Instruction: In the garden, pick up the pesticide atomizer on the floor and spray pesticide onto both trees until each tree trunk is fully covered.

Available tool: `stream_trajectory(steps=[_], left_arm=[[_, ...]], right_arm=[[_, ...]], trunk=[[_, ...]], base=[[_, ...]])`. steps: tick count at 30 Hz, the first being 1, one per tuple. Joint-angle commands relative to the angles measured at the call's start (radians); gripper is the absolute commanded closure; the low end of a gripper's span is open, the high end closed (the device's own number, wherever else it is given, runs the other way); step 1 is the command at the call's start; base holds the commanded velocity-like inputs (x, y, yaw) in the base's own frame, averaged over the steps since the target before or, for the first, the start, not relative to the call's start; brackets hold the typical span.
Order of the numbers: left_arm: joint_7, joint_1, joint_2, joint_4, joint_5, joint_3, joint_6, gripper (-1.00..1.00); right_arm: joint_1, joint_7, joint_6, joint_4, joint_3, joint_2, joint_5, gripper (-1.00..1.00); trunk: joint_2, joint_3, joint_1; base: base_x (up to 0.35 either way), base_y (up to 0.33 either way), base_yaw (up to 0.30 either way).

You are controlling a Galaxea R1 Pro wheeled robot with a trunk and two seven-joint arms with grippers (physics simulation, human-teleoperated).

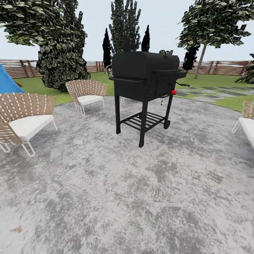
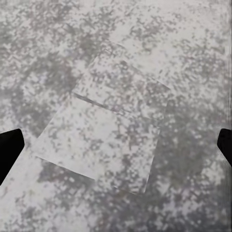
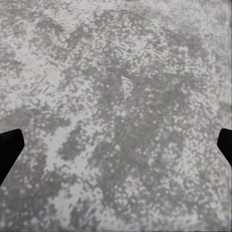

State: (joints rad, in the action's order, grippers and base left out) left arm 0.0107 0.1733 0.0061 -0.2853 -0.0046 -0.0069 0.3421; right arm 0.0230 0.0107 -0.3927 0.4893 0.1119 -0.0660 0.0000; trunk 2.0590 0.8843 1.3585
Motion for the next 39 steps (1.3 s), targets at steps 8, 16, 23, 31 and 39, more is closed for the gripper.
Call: stream_trajectory(steps=[8, 16, 23, 31, 39], left_arm=[[0.001, 0.0, 0.0, 0.0, 0.0, 0.0, 0.0, -1.0], [0.0, 0.0, 0.0, 0.0, 0.0, 0.0, 0.0, -1.0], [0.001, 0.0, 0.0, 0.0, 0.0, 0.003, 0.0, -1.0], [0.002, 0.0, 0.0, -0.001, 0.002, 0.004, 0.0, -1.0], [0.002, 0.0, 0.001, -0.001, 0.0, 0.004, 0.0, -1.0]], right_arm=[[0.0, 0.0, 0.0, 0.0, 0.0, 0.0, 0.0, -1.0], [0.0, -0.001, 0.0, 0.0, 0.0, 0.0, 0.0, -1.0], [0.0, 0.0, 0.0, 0.0, 0.0, 0.0, 0.0, -1.0], [0.0, 0.0, 0.001, -0.003, 0.0, 0.0, 0.0, -1.0], [0.0, 0.0, 0.0, -0.003, 0.0, 0.0, 0.0, -1.0]], trunk=[[0.0, 0.005, 0.0], [0.0, 0.01, 0.0], [0.0, 0.014, 0.0], [0.0, 0.018, 0.0], [0.0, 0.021, 0.0]], base=[[0.0, 0.0, -0.272], [0.0, 0.0, -0.272], [0.007, 0.0, -0.272], [0.322, 0.0, -0.281], [0.332, -0.089, -0.283]])
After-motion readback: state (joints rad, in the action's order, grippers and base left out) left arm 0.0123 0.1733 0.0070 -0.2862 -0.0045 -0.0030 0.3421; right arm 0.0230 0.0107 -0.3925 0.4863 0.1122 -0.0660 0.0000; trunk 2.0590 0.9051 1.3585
